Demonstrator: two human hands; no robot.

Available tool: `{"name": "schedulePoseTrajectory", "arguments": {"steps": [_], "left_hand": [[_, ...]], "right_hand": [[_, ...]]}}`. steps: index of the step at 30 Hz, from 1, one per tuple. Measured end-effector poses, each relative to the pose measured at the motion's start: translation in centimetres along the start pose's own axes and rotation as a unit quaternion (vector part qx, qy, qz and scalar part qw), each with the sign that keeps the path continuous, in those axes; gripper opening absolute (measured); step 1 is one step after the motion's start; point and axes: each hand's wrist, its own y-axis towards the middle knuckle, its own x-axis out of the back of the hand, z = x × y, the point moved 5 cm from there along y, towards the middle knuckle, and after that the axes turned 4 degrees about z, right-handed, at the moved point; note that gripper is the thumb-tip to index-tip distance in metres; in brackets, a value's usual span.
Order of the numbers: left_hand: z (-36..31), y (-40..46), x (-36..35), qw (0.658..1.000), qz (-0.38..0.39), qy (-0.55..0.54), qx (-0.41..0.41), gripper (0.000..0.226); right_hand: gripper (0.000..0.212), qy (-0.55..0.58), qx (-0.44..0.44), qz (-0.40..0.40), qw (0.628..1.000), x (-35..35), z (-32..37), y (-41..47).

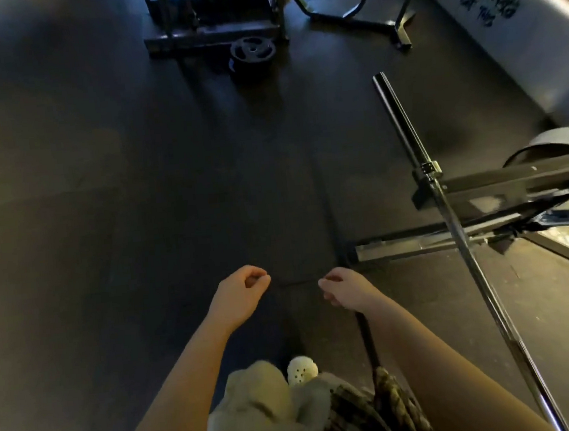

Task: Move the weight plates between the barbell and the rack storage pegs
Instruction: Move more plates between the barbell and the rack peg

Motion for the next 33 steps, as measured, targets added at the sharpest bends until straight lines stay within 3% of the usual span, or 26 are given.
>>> {"name": "schedulePoseTrajectory", "arguments": {"steps": [6, 11, 14, 20, 25, 30, 33], "left_hand": [[-3.8, 13.8, 5.7, 0.997, 0.044, -0.036, 0.054, 0.006], [-12.1, 27.6, 9.0, 0.986, 0.142, 0.076, -0.036, 0.029], [-17.4, 33.8, 12.3, 0.976, 0.147, 0.131, -0.089, 0.03], [-28.0, 44.4, 15.6, 0.951, 0.206, 0.206, -0.101, 0.037], [-37.2, 54.1, 16.3, 0.924, 0.293, 0.227, -0.093, 0.041], [-49.5, 63.3, 17.1, 0.922, 0.248, 0.245, -0.168, 0.041], [-57.2, 68.0, 16.5, 0.894, 0.239, 0.308, -0.221, 0.042]], "right_hand": [[0.016, -0.008, -0.031, 0.036, 0.999, 6.4, 6.3, 10.2], [0.02, 0.014, -0.1, -0.049, 0.994, 13.4, 10.2, 18.2], [0.021, 0.033, -0.113, -0.067, 0.991, 17.9, 13.9, 21.5], [0.012, 0.069, -0.081, -0.105, 0.989, 28.9, 20.3, 28.5], [0.028, 0.028, -0.068, -0.094, 0.993, 38.2, 24.2, 37.6], [0.037, -0.062, -0.039, -0.084, 0.994, 49.2, 28.1, 45.1], [0.039, -0.092, -0.037, -0.121, 0.988, 56.8, 30.4, 48.1]]}}
